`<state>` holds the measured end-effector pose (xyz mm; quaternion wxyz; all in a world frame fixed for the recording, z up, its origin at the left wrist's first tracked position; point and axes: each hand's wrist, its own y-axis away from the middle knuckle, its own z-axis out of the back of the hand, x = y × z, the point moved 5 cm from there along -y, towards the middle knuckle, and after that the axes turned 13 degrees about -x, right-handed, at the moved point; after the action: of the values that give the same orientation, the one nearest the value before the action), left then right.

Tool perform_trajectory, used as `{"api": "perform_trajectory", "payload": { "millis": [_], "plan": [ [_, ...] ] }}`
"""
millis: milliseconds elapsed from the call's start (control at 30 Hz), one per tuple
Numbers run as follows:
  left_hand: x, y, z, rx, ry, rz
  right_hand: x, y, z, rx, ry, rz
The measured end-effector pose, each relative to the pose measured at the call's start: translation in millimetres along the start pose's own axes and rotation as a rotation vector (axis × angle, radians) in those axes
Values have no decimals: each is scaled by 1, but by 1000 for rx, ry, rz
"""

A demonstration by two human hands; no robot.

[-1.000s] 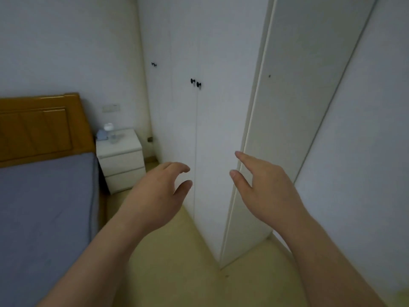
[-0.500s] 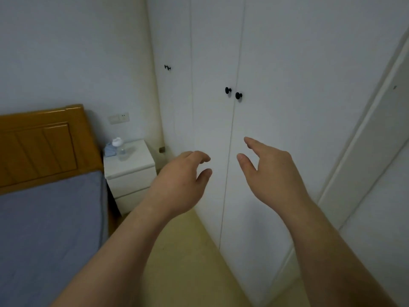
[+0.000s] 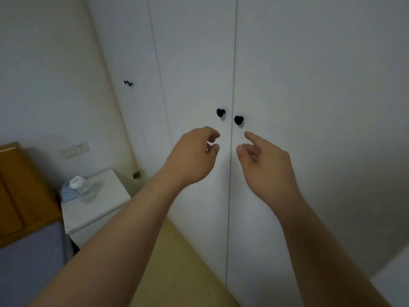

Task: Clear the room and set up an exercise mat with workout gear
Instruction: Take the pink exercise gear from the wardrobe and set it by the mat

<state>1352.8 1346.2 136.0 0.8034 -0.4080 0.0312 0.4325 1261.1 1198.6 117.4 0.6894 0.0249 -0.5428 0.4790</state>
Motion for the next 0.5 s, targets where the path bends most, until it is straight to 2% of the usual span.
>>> {"api": "perform_trajectory", "payload": {
  "millis": [267, 367, 500],
  "plan": [
    [41, -93, -57, 42, 123, -9, -7, -63, -58, -10, 20, -21],
    [53, -106, -70, 89, 193, -6, -5, -70, -70, 1, 51, -17],
    [59, -110, -79, 118, 271, -59, 1, -74, -76, -65, 171, 18]
  ]
}}
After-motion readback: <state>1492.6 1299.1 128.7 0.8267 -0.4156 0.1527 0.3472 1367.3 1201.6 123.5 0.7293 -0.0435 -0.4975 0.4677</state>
